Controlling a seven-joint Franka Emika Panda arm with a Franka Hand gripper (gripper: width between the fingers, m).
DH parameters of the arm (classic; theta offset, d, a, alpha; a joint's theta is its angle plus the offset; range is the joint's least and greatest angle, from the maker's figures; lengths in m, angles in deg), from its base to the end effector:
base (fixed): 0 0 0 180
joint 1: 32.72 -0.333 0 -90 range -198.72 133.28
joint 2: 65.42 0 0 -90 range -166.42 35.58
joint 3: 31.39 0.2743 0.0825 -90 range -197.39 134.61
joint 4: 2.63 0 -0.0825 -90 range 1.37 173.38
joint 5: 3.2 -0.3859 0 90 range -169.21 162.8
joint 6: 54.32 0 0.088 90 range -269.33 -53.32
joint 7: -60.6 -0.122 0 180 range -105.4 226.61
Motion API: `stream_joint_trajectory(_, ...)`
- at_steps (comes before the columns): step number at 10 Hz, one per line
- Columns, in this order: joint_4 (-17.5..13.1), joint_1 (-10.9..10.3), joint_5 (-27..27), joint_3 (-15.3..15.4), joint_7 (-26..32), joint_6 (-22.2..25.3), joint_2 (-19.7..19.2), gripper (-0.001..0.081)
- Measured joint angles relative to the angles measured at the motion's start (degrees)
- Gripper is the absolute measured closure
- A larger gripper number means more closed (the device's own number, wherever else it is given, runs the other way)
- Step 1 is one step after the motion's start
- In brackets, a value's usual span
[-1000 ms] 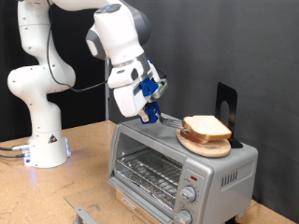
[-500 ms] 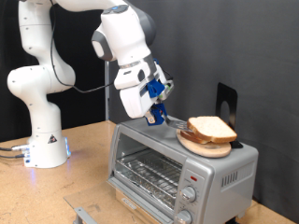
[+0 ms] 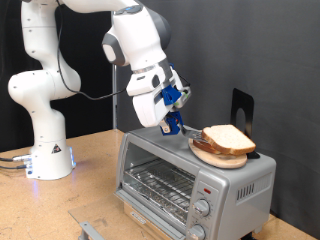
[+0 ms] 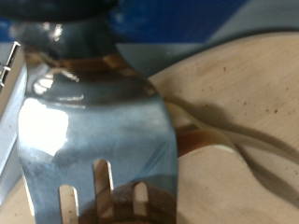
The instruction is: Make a piece of toast with the oven
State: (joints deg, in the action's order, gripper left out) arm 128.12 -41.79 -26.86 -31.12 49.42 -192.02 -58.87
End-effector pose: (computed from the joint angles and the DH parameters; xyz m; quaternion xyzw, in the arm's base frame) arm 0.5229 0.0929 0.3693 -0.9697 0.1499 -0.0857 0.1726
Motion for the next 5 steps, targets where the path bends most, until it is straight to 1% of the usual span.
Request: stream_joint_trajectory(5,-1.5,0.0,0.7,0.2,-1.3,-0.1,-1.3,0.0374)
